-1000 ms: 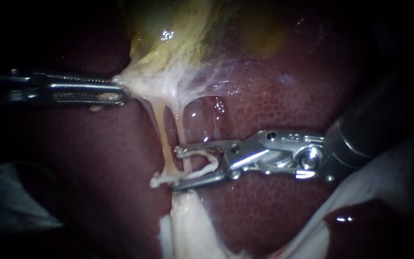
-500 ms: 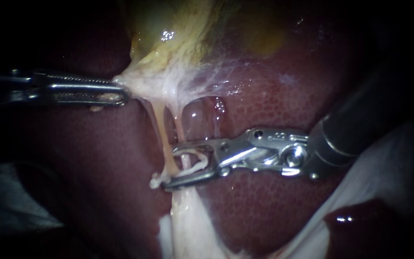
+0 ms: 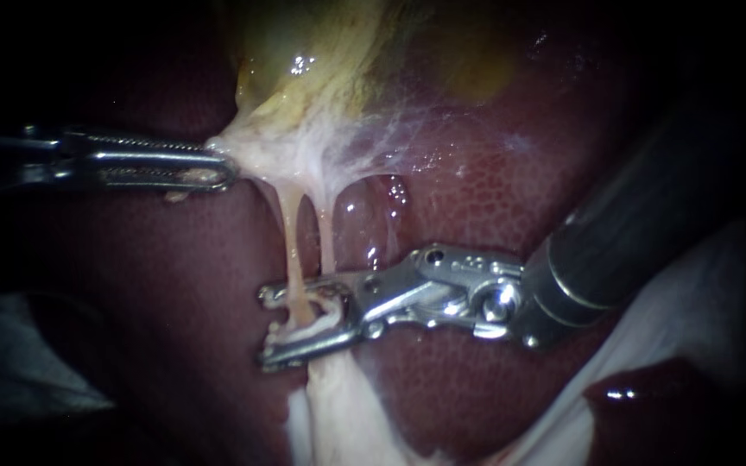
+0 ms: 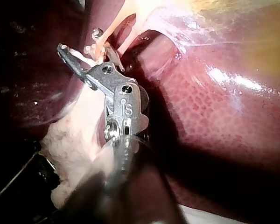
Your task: Clipping second clip left tube
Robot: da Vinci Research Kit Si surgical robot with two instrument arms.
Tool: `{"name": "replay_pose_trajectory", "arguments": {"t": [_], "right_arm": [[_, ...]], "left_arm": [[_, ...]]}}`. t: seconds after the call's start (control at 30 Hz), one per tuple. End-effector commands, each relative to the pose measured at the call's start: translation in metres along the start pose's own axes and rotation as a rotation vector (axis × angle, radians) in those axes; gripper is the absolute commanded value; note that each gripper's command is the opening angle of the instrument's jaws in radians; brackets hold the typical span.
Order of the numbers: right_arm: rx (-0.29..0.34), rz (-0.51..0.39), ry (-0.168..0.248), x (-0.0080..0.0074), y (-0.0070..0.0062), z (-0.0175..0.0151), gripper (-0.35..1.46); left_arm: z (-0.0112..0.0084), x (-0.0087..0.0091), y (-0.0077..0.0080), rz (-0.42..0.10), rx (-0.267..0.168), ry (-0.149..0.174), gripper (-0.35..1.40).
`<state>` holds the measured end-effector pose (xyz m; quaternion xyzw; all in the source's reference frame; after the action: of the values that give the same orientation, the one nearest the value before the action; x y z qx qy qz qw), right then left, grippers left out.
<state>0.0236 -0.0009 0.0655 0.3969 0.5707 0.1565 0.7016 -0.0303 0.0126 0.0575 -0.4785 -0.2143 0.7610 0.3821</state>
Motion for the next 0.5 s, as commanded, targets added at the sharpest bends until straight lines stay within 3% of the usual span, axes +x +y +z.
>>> {"name": "replay_pose_trajectory", "arguments": {"t": [0.03,0.33,0.5], "right_arm": [[0.005,-0.001,0.003,0.0004,-0.0004,0.0000,0.48],[0.026,0.034,0.013,0.0016,-0.0020,0.0001,0.38],[0.036,0.055,0.010,0.0014,-0.0021,-0.0003,0.19]], "left_arm": [[0.0000,0.0000,0.0000,0.000,0.000,0.000,-0.35],[0.0000,0.0000,-0.0001,0.000,0.000,0.000,-0.35],[0.0000,0.0000,-0.0001,0.000,0.000,0.000,-0.35]]}}
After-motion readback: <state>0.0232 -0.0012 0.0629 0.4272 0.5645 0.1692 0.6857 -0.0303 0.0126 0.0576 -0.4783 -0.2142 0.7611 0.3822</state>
